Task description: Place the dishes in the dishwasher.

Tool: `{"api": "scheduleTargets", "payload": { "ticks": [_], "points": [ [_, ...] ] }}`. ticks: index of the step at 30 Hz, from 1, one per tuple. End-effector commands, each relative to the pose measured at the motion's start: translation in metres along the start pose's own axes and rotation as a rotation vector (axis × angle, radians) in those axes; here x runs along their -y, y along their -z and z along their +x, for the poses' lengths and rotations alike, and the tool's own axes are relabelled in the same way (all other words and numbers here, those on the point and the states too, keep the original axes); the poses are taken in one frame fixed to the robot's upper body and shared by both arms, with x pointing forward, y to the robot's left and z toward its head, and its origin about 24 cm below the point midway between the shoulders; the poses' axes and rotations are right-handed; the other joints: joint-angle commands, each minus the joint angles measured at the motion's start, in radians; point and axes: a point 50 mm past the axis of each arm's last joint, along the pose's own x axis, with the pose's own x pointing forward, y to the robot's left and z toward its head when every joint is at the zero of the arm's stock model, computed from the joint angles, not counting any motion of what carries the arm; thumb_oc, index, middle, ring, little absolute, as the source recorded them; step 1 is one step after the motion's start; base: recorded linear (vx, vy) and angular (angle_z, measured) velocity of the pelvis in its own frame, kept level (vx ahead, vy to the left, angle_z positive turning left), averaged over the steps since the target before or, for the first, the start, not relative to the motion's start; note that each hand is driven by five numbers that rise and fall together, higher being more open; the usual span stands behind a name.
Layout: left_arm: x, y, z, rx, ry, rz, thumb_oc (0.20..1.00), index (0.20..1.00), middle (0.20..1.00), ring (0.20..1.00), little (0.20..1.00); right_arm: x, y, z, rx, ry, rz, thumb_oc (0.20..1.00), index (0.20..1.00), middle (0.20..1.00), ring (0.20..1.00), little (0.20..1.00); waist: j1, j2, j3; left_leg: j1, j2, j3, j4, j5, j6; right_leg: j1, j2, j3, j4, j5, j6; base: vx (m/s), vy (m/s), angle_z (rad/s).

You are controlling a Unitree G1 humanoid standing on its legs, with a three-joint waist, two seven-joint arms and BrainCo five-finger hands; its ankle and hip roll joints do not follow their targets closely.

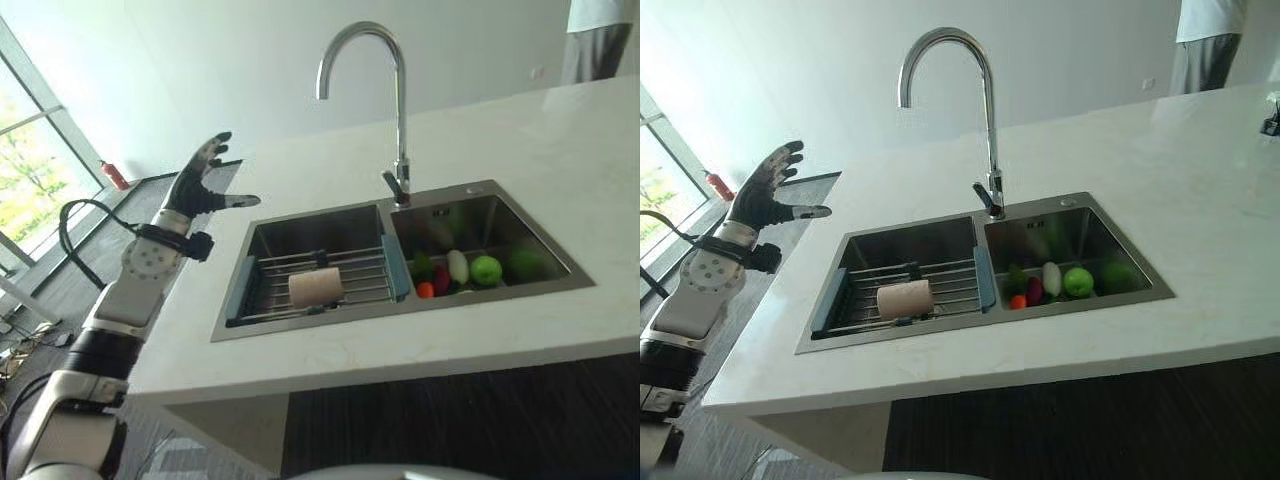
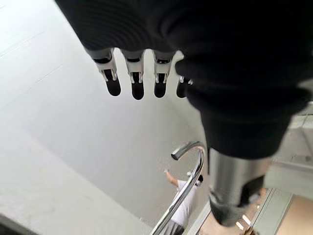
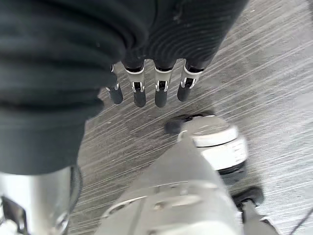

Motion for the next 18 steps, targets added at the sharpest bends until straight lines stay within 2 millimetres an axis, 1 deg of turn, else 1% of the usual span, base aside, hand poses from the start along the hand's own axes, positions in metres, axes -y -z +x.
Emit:
{"api": "scheduleTargets", "payload": {
  "ticks": [1,3,6,10,13,18],
  "points": [
    [-0.04,-0.033,0.019,0.1,-0.101,0.087,1.0,1.0,1.0,1.0,1.0,-0.019,-0.024,0.01,0.053,-0.052,-0.012,1.0,1.0,1.0,1.0,1.0,-0.017,-0.045,0.071,0.021,0.013,-0.009,0.017,-0.094,-0.01,0.005,-0.068,0.015,0.019,-0.058,0.082,-0.03,0.019,-0.11],
    [-0.034,-0.03,0.024,0.07,-0.055,0.116,1.0,1.0,1.0,1.0,1.0,-0.017,-0.032,0.01,0.071,-0.053,-0.017,1.0,1.0,1.0,1.0,1.0,-0.024,-0.039,0.087,0.005,0.01,-0.012,0.019,-0.09,-0.009,-0.012,-0.066,0.03,0.019,-0.055,0.081,-0.04,0.028,-0.05],
    [-0.03,-0.025,0.03,0.024,-0.005,0.156,1.0,1.0,1.0,1.0,1.0,-0.015,-0.04,0.011,0.093,-0.051,-0.011,1.0,1.0,1.0,1.0,1.0,-0.034,-0.032,0.104,-0.012,0.01,-0.012,0.021,-0.084,-0.011,-0.029,-0.064,0.044,0.019,-0.051,0.082,-0.01,0.018,-0.03],
    [-0.024,-0.014,0.031,-0.033,0.052,0.175,1.0,1.0,1.0,1.0,1.0,-0.012,-0.048,0.011,0.124,-0.052,-0.02,1.0,1.0,1.0,1.0,1.0,-0.042,-0.026,0.128,-0.034,0.013,-0.012,0.028,-0.074,-0.014,-0.05,-0.062,0.057,0.022,-0.048,0.078,-0.02,0.037,-0.06],
    [-0.016,-0.008,0.032,-0.062,0.103,0.203,1.0,1.0,1.0,1.0,1.0,-0.013,-0.057,0.011,0.152,-0.054,-0.016,1.0,1.0,1.0,1.0,1.0,-0.042,-0.029,0.145,-0.056,0.015,-0.015,0.035,-0.068,-0.014,-0.067,-0.061,0.061,0.022,-0.042,0.076,-0.04,0.022,-0.03],
    [-0.01,-0.007,0.033,-0.095,0.174,0.26,1.0,1.0,1.0,1.0,1.0,-0.014,-0.066,0.012,0.179,-0.06,-0.004,1.0,1.0,1.0,1.0,1.0,-0.04,-0.031,0.164,-0.079,0.015,-0.017,0.038,-0.063,-0.014,-0.087,-0.061,0.062,0.023,-0.035,0.075,-0.06,0.018,-0.01]
  ]
}}
